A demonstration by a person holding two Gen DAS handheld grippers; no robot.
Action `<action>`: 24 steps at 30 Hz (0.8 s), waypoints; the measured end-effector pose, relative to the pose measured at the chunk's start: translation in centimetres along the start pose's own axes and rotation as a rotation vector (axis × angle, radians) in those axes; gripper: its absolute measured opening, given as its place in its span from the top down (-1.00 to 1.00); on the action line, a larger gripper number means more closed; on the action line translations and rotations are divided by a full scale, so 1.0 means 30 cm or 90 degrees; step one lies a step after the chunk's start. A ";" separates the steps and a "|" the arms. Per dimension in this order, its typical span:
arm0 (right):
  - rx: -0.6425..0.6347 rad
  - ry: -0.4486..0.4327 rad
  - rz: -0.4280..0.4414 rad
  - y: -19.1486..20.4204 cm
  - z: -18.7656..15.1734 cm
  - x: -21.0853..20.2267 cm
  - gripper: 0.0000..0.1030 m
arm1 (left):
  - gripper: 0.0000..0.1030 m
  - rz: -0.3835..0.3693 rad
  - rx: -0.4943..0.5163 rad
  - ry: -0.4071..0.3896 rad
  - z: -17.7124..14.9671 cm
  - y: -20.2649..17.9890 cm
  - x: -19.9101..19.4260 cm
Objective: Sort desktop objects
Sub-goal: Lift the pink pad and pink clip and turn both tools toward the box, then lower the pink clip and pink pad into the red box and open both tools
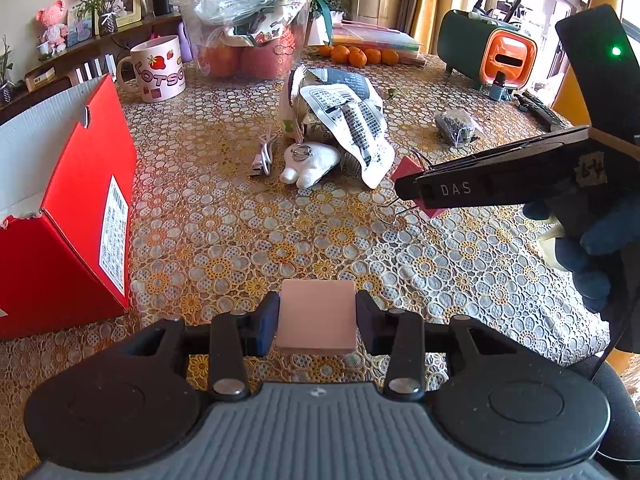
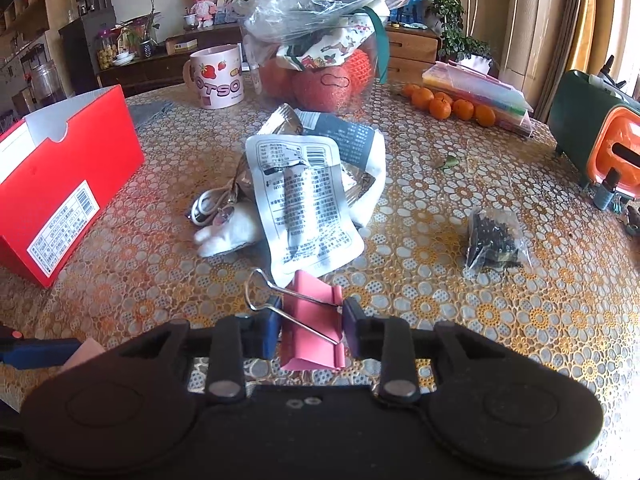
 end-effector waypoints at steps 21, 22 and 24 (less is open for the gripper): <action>-0.034 -0.055 0.092 0.262 0.261 -0.239 0.38 | 0.23 0.107 -0.056 -0.085 0.229 0.299 -0.268; -0.038 -0.059 0.098 0.284 0.276 -0.241 0.38 | 0.23 0.114 -0.062 -0.087 0.236 0.327 -0.281; -0.045 -0.063 0.109 0.335 0.307 -0.240 0.38 | 0.23 0.125 -0.081 -0.087 0.249 0.386 -0.301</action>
Point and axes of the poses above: each gripper's, at about its wrist camera, not at the fingertips, and x roughly the way its jaws point, y to its left, z to its top, the point moved 2 cm from there along x, roughly the way its jaws point, and after that the axes turned 12 degrees about -y, right-handed, at the moved point
